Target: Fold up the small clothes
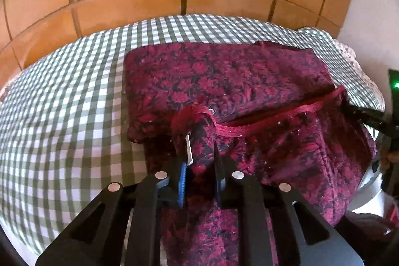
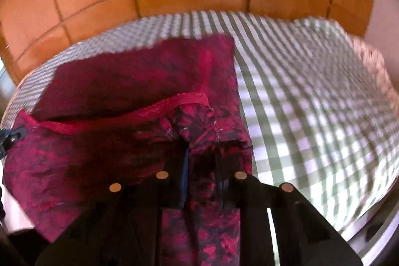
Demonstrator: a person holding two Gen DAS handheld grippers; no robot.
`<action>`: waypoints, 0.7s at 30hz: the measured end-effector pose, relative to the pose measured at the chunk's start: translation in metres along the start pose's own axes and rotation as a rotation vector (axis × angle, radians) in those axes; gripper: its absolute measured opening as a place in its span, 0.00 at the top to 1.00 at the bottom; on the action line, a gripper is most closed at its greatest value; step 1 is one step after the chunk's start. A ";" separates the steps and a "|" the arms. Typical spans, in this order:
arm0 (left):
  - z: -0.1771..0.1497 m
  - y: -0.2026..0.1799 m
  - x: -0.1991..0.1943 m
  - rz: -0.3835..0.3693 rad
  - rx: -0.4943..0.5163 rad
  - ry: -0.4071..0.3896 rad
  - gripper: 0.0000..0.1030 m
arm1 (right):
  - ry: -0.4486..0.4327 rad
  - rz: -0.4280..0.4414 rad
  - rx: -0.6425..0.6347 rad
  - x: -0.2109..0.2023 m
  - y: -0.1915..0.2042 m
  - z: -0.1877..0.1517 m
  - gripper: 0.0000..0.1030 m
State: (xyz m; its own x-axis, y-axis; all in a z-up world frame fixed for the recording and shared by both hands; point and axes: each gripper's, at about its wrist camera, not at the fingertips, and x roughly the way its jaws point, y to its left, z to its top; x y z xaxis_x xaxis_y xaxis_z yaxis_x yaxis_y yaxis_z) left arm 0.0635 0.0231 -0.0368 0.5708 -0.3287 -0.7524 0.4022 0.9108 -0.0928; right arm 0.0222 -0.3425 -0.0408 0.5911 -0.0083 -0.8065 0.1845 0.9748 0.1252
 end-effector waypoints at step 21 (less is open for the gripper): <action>-0.002 -0.007 -0.018 0.044 0.042 -0.091 0.53 | -0.054 -0.012 0.037 0.002 -0.003 -0.011 0.69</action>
State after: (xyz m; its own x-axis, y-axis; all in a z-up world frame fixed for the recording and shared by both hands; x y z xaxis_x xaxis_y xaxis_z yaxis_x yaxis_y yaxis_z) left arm 0.0490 0.0236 -0.0235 0.6503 -0.3115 -0.6929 0.4036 0.9144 -0.0323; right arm 0.0142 -0.3428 -0.0493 0.6303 -0.0330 -0.7757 0.2202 0.9657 0.1378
